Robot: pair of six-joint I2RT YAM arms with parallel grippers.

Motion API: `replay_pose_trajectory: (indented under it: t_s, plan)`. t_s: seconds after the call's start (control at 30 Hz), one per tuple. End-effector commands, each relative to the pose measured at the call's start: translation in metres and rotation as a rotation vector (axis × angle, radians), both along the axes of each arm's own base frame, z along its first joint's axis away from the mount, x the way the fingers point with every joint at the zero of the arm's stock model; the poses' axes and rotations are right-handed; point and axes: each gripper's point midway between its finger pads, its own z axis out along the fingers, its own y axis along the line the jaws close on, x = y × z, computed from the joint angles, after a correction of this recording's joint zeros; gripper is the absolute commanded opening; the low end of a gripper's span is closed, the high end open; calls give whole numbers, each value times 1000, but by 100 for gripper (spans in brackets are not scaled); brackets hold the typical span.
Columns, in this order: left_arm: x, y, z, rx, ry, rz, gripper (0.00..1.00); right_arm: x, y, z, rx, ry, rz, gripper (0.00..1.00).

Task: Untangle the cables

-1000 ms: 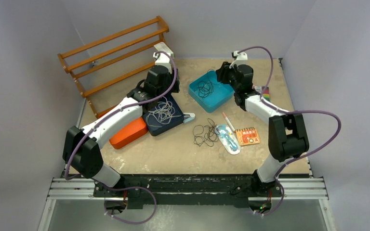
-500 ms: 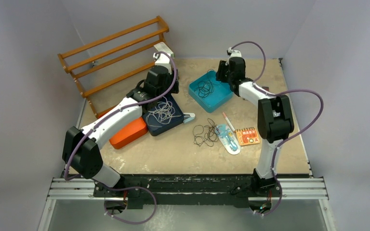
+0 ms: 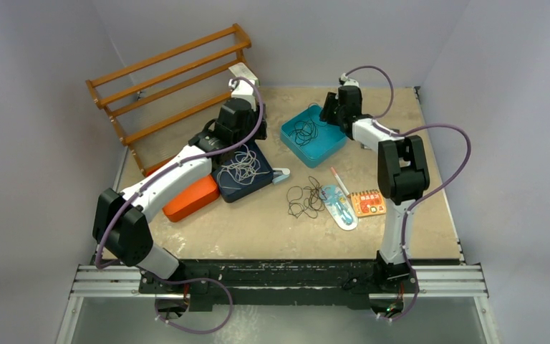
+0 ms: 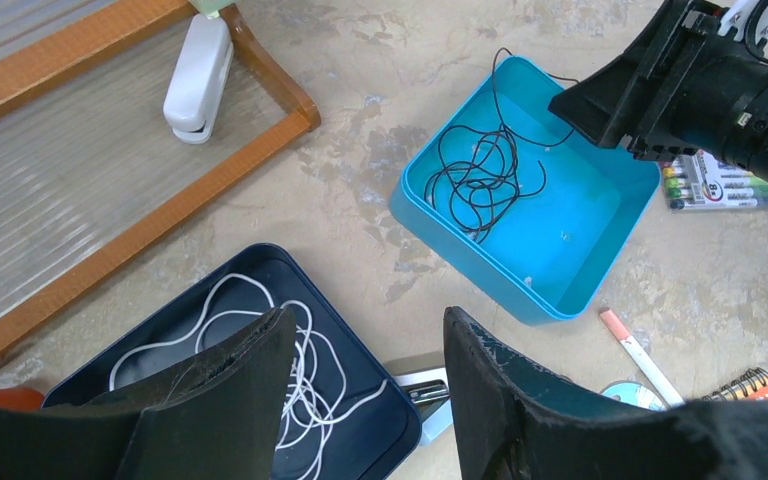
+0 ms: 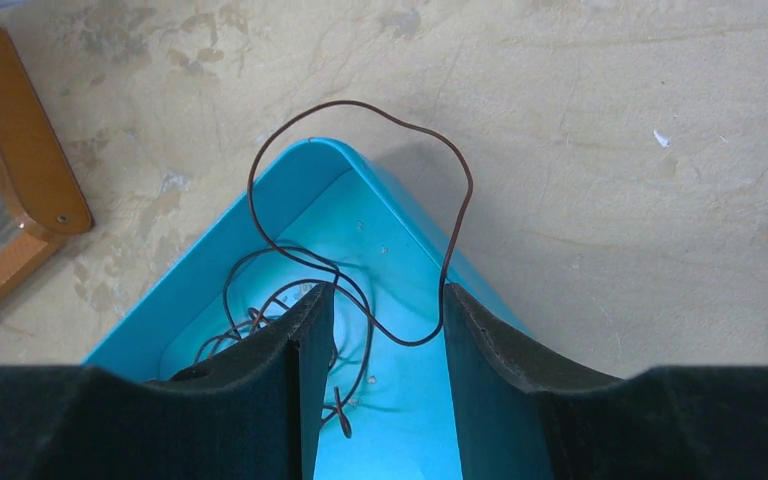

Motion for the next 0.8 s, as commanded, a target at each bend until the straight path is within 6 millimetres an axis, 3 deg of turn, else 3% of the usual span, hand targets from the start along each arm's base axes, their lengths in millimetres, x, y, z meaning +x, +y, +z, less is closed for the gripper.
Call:
replay_pose_trajectory:
  t_s: [0.0, 0.6, 0.77]
  plan:
    - [-2, 0, 28, -30, -68, -5, 56, 17, -3, 23, 23, -52, -44, 47]
    - [-1, -3, 26, -33, -63, -14, 55, 18, -7, 2, 1, -9, -59, 46]
    - [-1, -3, 25, -31, -62, -16, 55, 24, -7, -1, -7, -19, -58, 39]
